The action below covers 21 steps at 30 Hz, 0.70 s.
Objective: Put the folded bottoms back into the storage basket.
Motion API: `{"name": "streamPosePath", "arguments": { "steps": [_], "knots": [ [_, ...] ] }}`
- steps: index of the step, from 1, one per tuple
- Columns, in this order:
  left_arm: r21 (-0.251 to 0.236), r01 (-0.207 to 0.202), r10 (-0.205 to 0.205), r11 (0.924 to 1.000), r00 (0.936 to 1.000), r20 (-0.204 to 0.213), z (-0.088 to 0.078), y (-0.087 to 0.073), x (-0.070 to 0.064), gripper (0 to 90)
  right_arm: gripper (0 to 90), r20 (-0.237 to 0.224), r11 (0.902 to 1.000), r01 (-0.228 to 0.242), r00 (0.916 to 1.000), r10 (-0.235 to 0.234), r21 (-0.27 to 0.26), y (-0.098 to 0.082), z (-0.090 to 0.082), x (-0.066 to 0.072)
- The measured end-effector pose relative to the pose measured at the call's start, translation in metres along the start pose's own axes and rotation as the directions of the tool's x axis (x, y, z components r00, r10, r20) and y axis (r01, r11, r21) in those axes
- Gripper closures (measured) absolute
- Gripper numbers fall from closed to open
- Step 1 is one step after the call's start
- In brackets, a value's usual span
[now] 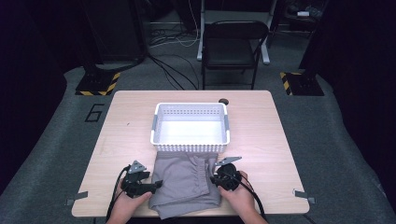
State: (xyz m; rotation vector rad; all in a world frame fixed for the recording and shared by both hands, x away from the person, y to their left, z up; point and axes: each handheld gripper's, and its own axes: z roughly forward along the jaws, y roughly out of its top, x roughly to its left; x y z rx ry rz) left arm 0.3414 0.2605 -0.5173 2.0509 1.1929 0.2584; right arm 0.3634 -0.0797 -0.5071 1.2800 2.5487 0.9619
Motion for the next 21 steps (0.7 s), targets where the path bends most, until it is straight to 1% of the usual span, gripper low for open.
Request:
{"name": "streamPosePath", "arguments": {
  "steps": [1,2,4,5,6,7,9,10,11,12,13,14,15,16,17,18,20,21],
  "knots": [
    [-0.003,0.002,-0.002,1.0000,1.0000,-0.002,0.000,0.000,0.000,28.7,83.7,0.013,1.0000,0.003,0.9999,-0.003,0.000,0.000,0.000,0.002],
    [-0.011,0.016,-0.017,0.9998,0.9999,-0.003,0.001,0.000,0.000,29.4,83.7,0.018,0.9998,0.022,0.9996,-0.022,0.001,0.000,0.000,0.002],
    [-0.024,0.036,-0.036,0.9991,0.9994,-0.001,0.002,0.001,-0.002,29.8,83.7,0.021,0.9998,0.017,0.9996,-0.017,-0.003,0.000,0.000,0.003],
    [0.003,0.009,-0.009,1.0000,0.9999,0.009,0.001,0.002,-0.001,29.7,83.7,0.018,0.9999,0.017,0.9997,-0.017,-0.002,0.000,0.000,0.003],
    [-0.006,0.019,-0.019,0.9998,0.9997,0.015,0.003,0.002,-0.004,29.6,83.6,0.020,0.9999,0.016,0.9997,-0.016,-0.004,0.000,0.000,0.003],
    [-0.003,0.008,-0.008,1.0000,0.9998,0.017,0.003,0.002,-0.005,29.4,83.5,0.016,0.9999,0.011,0.9998,-0.011,-0.005,0.000,0.000,0.002],
    [-0.005,0.000,0.000,1.0000,0.9998,0.019,0.005,0.003,-0.008,29.2,83.2,0.016,0.9999,0.012,0.9998,-0.012,-0.005,0.000,0.000,0.002],
    [-0.006,-0.011,0.012,0.9999,0.9999,0.012,0.006,0.003,-0.009,29.1,83.0,0.016,0.9999,0.012,0.9998,-0.012,-0.004,0.000,0.000,0.003],
    [-0.013,-0.007,0.008,0.9999,0.9999,0.009,0.008,0.004,-0.010,29.0,82.5,0.018,0.9999,0.012,0.9998,-0.012,-0.005,0.000,0.000,0.003],
    [0.004,-0.016,0.016,0.9999,0.9998,0.012,0.007,0.005,-0.010,28.7,81.9,0.023,0.9999,0.010,0.9997,-0.010,-0.010,-0.001,0.000,0.003],
    [-0.008,-0.024,0.024,0.9997,0.9997,0.001,0.009,0.005,-0.012,28.4,81.1,0.026,0.9999,0.010,0.9996,-0.010,-0.011,-0.001,0.000,0.003],
    [-0.008,-0.034,0.034,0.9994,0.9994,-0.010,0.010,0.005,-0.013,28.4,79.3,0.032,0.9998,0.015,0.9994,-0.014,-0.012,-0.001,0.000,0.003],
    [-0.008,-0.032,0.032,0.9995,0.9993,-0.018,0.011,0.005,-0.015,28.5,76.6,0.036,0.9998,0.015,0.9992,-0.014,-0.014,-0.001,0.000,0.003],
    [-0.003,-0.050,0.050,0.9987,0.9983,-0.031,0.011,0.006,-0.016,28.6,73.8,0.045,0.9998,0.013,0.9989,-0.013,-0.015,-0.001,0.000,0.003],
    [0.013,-0.067,0.067,0.9977,0.9968,-0.044,0.011,0.006,-0.018,28.7,73.0,0.046,0.9999,0.006,0.9989,-0.005,-0.015,-0.001,0.000,0.003],
    [0.014,-0.076,0.077,0.9970,0.9953,-0.058,0.012,0.006,-0.020,29.6,72.4,0.052,0.9998,0.013,0.9986,-0.012,-0.017,-0.001,0.001,0.003],
    [0.021,-0.095,0.096,0.9952,0.9930,-0.068,0.013,0.007,-0.023,31.3,72.3,0.058,0.9997,0.013,0.9983,-0.012,-0.021,-0.001,0.001,0.004],
    [0.021,-0.091,0.092,0.9956,0.9928,-0.076,0.014,0.008,-0.025,33.3,72.2,0.059,0.9996,0.019,0.9981,-0.017,-0.021,-0.001,0.001,0.004]
  ]
}}
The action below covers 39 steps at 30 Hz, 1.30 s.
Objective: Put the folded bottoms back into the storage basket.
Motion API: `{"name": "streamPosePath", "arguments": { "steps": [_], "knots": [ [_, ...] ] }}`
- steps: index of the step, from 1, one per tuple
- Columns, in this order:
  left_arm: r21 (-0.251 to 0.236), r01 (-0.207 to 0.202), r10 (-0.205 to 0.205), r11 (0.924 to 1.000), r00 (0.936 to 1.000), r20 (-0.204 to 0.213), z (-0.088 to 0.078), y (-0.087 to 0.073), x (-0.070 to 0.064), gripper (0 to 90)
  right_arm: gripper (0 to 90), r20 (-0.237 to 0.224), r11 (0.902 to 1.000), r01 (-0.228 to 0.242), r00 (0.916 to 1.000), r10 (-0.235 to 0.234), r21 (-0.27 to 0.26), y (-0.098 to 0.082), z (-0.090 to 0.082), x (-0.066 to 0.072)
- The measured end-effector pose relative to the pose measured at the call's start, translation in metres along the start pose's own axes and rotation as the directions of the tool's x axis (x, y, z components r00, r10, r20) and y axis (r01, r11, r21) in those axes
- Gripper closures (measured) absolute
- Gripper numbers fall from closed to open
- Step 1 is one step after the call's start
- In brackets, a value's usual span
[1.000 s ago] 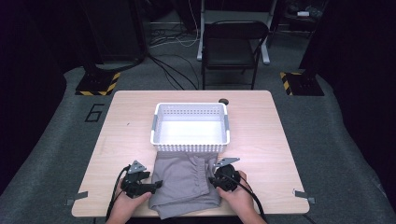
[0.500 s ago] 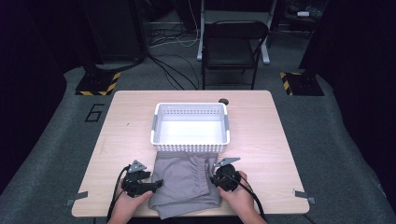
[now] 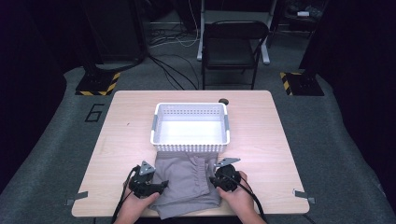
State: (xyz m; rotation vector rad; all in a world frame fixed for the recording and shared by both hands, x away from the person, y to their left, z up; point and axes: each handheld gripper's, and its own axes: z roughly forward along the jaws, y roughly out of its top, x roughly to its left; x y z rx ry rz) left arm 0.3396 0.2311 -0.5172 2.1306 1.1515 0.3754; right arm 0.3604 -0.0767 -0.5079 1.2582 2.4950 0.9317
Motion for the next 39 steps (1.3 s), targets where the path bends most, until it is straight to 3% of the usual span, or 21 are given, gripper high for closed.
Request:
{"name": "streamPosePath", "arguments": {
  "steps": [5,9,17,23,31,39],
  "knots": [
    [0.004,-0.011,0.011,0.9999,0.9998,0.019,-0.001,0.001,0.000,44.6,72.7,0.001,1.0000,0.005,1.0000,-0.005,-0.003,0.000,0.000,0.001],
    [0.004,-0.014,0.014,0.9999,0.9989,0.044,-0.002,0.001,0.001,55.1,78.0,-0.012,1.0000,0.002,0.9999,-0.002,-0.002,0.000,0.000,0.001],
    [-0.010,0.048,-0.047,0.9988,0.9965,0.069,-0.001,0.001,0.002,65.7,83.9,-0.018,1.0000,-0.003,0.9998,0.003,0.002,0.000,0.000,0.004],
    [-0.038,0.056,-0.054,0.9977,0.9964,0.065,-0.004,0.000,0.001,75.6,84.8,-0.026,0.9999,-0.014,0.9996,0.014,-0.005,0.000,0.001,0.002],
    [-0.030,0.059,-0.056,0.9978,0.9958,0.072,-0.009,0.002,0.002,78.6,85.3,-0.045,0.9999,0.002,0.9990,-0.001,0.013,0.001,-0.003,0.001],
    [-0.028,0.072,-0.069,0.9970,0.9941,0.084,-0.013,0.003,0.002,79.1,85.3,-0.057,0.9996,-0.025,0.9981,0.024,-0.010,0.002,-0.011,0.004]
  ]
}}
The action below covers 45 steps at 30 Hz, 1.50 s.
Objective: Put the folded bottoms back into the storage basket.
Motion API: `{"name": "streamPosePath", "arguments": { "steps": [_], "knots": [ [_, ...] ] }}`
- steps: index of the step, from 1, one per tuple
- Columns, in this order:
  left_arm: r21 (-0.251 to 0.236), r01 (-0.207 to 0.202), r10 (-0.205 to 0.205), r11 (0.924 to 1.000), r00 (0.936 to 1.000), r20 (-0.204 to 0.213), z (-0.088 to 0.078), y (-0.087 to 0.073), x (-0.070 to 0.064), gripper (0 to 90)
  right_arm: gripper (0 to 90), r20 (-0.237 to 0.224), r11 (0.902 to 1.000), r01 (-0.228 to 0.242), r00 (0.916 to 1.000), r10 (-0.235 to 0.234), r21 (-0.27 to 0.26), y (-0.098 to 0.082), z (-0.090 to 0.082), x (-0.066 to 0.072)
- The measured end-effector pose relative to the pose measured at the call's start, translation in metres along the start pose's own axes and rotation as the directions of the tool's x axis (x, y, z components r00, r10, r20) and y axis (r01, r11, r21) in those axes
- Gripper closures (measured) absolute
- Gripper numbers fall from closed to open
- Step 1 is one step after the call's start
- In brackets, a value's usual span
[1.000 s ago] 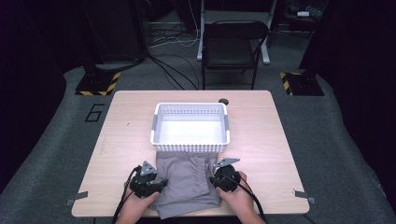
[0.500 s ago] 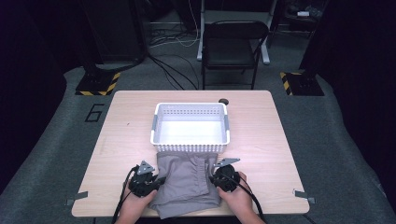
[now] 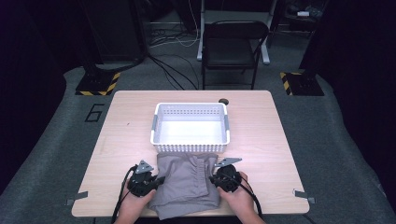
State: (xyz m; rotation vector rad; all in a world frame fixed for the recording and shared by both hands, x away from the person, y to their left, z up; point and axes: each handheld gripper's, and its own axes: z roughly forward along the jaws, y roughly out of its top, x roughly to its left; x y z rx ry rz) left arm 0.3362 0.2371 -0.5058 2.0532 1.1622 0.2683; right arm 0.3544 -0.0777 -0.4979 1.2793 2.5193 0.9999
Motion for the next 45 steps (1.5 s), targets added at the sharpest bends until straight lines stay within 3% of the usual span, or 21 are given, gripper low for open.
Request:
{"name": "streamPosePath", "arguments": {
  "steps": [6,9,10,26,30,33,42,45],
  "knots": [
    [-0.013,0.007,-0.007,0.9999,1.0000,0.007,-0.005,0.001,-0.001,79.3,85.3,-0.010,0.9997,0.018,0.9998,-0.018,-0.014,0.001,-0.006,0.001],
    [-0.018,0.023,-0.023,0.9996,0.9996,0.016,-0.008,0.002,-0.001,79.3,85.3,-0.019,0.9997,-0.012,0.9998,0.012,-0.020,0.001,-0.008,0.002],
    [-0.014,0.032,-0.031,0.9994,0.9993,0.022,-0.008,0.002,-0.002,79.3,85.3,-0.024,0.9997,0.007,0.9997,-0.008,-0.024,0.002,-0.009,0.000],
    [-0.025,0.030,-0.029,0.9992,0.9984,0.049,-0.020,0.006,-0.007,79.7,85.2,-0.035,0.9991,0.027,0.9990,-0.028,-0.031,0.005,-0.022,0.006],
    [-0.019,0.023,-0.022,0.9995,0.9978,0.062,-0.023,0.007,-0.006,79.7,85.2,-0.047,0.9995,0.017,0.9987,-0.018,-0.027,0.006,-0.025,0.005],
    [-0.024,0.040,-0.038,0.9989,0.9967,0.072,-0.024,0.009,-0.007,79.7,85.3,-0.050,0.9995,0.015,0.9986,-0.016,-0.027,0.007,-0.027,0.003],
    [-0.040,0.035,-0.033,0.9986,0.9971,0.069,-0.030,0.013,-0.011,79.8,85.3,-0.061,0.9989,-0.005,0.9981,0.003,-0.047,0.012,-0.036,0.003],
    [-0.036,0.036,-0.033,0.9987,0.9966,0.075,-0.035,0.014,-0.011,79.9,85.3,-0.060,0.9983,0.014,0.9980,-0.017,-0.057,0.012,-0.038,0.005]
  ]
}}
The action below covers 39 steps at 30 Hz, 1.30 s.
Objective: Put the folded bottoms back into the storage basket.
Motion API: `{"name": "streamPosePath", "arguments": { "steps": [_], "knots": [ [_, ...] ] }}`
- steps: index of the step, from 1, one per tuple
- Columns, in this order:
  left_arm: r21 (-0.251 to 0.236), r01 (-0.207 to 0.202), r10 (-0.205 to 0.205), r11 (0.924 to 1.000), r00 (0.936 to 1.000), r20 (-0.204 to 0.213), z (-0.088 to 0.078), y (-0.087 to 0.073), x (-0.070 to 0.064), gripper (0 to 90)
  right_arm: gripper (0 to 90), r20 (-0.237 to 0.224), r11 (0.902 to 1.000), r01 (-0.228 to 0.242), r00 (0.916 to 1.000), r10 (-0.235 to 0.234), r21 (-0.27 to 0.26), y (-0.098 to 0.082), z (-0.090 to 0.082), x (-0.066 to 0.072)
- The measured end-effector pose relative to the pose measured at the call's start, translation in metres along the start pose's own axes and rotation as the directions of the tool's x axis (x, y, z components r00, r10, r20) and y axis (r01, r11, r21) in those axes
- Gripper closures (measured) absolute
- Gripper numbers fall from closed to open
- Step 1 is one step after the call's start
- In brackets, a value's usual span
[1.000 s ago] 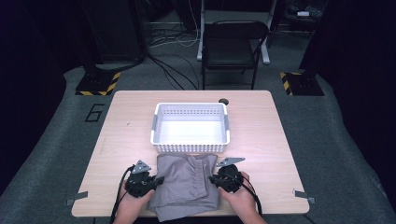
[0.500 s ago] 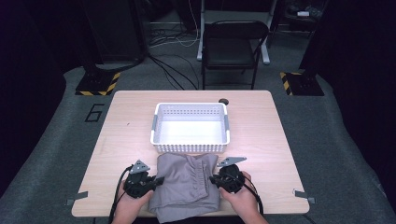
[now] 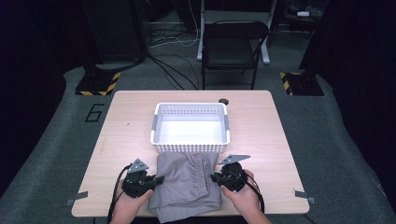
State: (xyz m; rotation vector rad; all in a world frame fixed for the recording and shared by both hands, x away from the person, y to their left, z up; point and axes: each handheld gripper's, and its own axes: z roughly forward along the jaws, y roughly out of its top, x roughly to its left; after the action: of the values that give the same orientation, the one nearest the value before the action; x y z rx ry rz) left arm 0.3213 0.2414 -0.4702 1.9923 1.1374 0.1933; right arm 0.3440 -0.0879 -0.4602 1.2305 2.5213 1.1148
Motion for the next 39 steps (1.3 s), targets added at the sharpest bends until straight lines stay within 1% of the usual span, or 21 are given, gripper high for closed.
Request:
{"name": "streamPosePath", "arguments": {
  "steps": [4,6,7,9,13,14,15,16,18,19,20,21,22,23,28,29,30,32,33,34,39],
  "knots": [
    [-0.011,-0.012,0.012,0.9999,0.9999,-0.006,-0.002,0.001,-0.001,80.0,85.4,-0.007,0.9999,-0.010,0.9999,0.010,-0.003,0.001,-0.002,0.004],
    [-0.009,0.003,-0.003,1.0000,1.0000,0.000,-0.003,0.001,-0.003,80.0,85.6,-0.002,0.9999,0.011,0.9999,-0.011,0.000,0.002,-0.003,0.005],
    [-0.001,-0.012,0.012,0.9999,0.9999,0.004,-0.003,0.002,-0.002,80.0,85.7,0.001,0.9999,0.015,0.9999,-0.015,-0.003,0.002,-0.003,0.006],
    [-0.013,-0.008,0.008,0.9999,1.0000,-0.005,-0.004,0.002,-0.005,80.0,85.8,-0.001,0.9997,0.025,0.9997,-0.025,0.007,0.003,-0.005,0.007],
    [-0.002,-0.019,0.019,0.9998,0.9998,0.004,-0.008,0.003,-0.006,80.1,86.0,-0.015,0.9998,0.019,0.9997,-0.019,0.008,0.004,-0.007,0.010],
    [-0.014,-0.008,0.008,0.9999,1.0000,0.003,-0.009,0.003,-0.008,80.1,86.0,-0.017,0.9996,0.026,0.9995,-0.026,0.008,0.004,-0.008,0.011],
    [-0.004,-0.022,0.022,0.9998,0.9997,0.008,-0.010,0.004,-0.007,80.1,86.1,-0.015,0.9997,0.023,0.9996,-0.023,0.008,0.004,-0.009,0.011],
    [-0.016,-0.025,0.024,0.9996,0.9997,-0.001,-0.011,0.004,-0.008,80.1,86.2,-0.020,0.9997,0.020,0.9996,-0.020,0.010,0.005,-0.012,0.012],
    [-0.025,0.000,0.000,0.9997,1.0000,0.009,-0.012,0.005,-0.009,80.1,86.2,-0.021,0.9996,0.027,0.9994,-0.027,0.005,0.005,-0.013,0.012],
    [-0.027,0.002,-0.002,0.9996,1.0000,0.003,-0.012,0.005,-0.009,80.1,86.2,-0.022,0.9994,0.034,0.9992,-0.034,0.000,0.005,-0.014,0.013],
    [-0.014,0.000,0.000,0.9999,0.9999,0.016,-0.013,0.006,-0.009,80.1,86.3,-0.032,0.9996,0.029,0.9991,-0.029,0.001,0.007,-0.017,0.014],
    [-0.014,-0.013,0.013,0.9998,0.9998,0.012,-0.014,0.006,-0.008,80.1,86.3,-0.032,0.9996,0.029,0.9991,-0.029,0.001,0.007,-0.017,0.014],
    [-0.021,-0.010,0.010,0.9997,0.9999,0.009,-0.014,0.007,-0.009,80.1,86.2,-0.034,0.9990,0.045,0.9984,-0.045,-0.006,0.008,-0.018,0.014],
    [-0.015,-0.010,0.010,0.9998,0.9999,0.011,-0.015,0.008,-0.010,80.1,86.3,-0.038,0.9995,0.032,0.9988,-0.032,0.006,0.009,-0.020,0.016],
    [-0.030,-0.014,0.014,0.9995,0.9999,0.008,-0.019,0.014,-0.011,80.1,86.2,-0.042,0.9989,0.047,0.9980,-0.047,-0.004,0.014,-0.024,0.015],
    [-0.025,-0.019,0.020,0.9995,0.9997,0.017,-0.020,0.015,-0.011,80.0,86.2,-0.045,0.9998,0.017,0.9988,-0.017,0.005,0.014,-0.026,0.016],
    [-0.035,-0.006,0.006,0.9994,0.9999,0.010,-0.020,0.016,-0.012,80.1,86.3,-0.046,0.9992,0.040,0.9981,-0.040,0.000,0.016,-0.027,0.014],
    [-0.033,-0.021,0.021,0.9992,0.9997,0.013,-0.022,0.018,-0.011,80.0,86.2,-0.046,0.9990,0.045,0.9979,-0.045,-0.008,0.016,-0.027,0.013],
    [-0.028,-0.022,0.023,0.9994,0.9996,0.017,-0.023,0.020,-0.011,80.0,86.2,-0.048,0.9995,0.030,0.9984,-0.030,0.006,0.018,-0.029,0.014],
    [-0.026,-0.023,0.024,0.9994,0.9996,0.018,-0.024,0.021,-0.012,80.0,86.2,-0.046,0.9988,0.049,0.9977,-0.049,-0.006,0.019,-0.029,0.012],
    [-0.025,-0.027,0.027,0.9993,0.9996,0.009,-0.026,0.028,-0.013,80.0,86.2,-0.050,0.9991,0.042,0.9979,-0.041,0.008,0.024,-0.032,0.013]
  ]
}}
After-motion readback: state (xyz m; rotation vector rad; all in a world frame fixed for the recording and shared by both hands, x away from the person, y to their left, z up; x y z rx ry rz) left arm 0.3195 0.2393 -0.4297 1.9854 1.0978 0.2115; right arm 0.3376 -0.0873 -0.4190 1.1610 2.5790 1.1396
